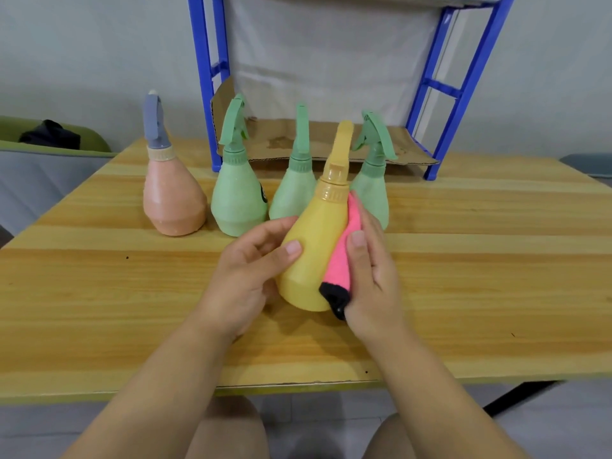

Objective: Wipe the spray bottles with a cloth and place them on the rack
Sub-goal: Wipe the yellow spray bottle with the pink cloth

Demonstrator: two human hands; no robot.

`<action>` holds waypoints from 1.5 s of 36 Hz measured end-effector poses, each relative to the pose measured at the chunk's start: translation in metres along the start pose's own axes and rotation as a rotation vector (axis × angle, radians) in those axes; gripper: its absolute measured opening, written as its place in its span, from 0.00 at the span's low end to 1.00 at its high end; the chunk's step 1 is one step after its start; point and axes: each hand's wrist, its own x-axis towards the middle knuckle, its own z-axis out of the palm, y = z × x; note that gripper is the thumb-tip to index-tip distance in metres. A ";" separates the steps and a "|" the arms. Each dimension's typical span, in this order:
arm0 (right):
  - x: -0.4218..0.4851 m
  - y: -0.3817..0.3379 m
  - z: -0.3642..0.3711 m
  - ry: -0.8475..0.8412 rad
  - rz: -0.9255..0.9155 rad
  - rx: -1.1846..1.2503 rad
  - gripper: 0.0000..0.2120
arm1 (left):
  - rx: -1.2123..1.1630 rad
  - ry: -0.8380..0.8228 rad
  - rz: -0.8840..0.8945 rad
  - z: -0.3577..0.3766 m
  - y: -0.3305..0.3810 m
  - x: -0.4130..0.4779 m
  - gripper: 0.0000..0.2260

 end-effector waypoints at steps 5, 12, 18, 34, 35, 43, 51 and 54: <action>0.000 -0.004 -0.010 0.037 0.183 0.216 0.18 | 0.027 -0.068 -0.004 0.003 -0.004 0.000 0.30; 0.000 0.002 0.004 0.115 0.074 -0.014 0.28 | 0.136 -0.002 0.025 0.002 -0.006 0.006 0.37; -0.002 0.001 0.006 0.137 -0.131 -0.174 0.26 | -0.042 0.068 -0.032 0.003 0.000 0.003 0.21; -0.001 0.000 0.001 0.105 0.102 0.166 0.22 | 0.005 0.027 -0.012 0.001 -0.003 0.004 0.27; -0.001 0.000 0.000 0.107 0.108 0.172 0.21 | -0.004 0.021 -0.016 0.001 -0.003 0.004 0.24; -0.001 0.004 0.006 0.127 -0.023 -0.112 0.17 | 0.077 -0.055 -0.011 0.005 -0.004 0.007 0.31; -0.002 0.005 0.002 0.109 -0.012 0.034 0.27 | -0.008 0.037 -0.017 0.000 -0.003 0.005 0.21; -0.001 0.003 0.002 0.117 0.101 0.145 0.29 | -0.019 0.030 -0.026 0.003 -0.003 0.004 0.13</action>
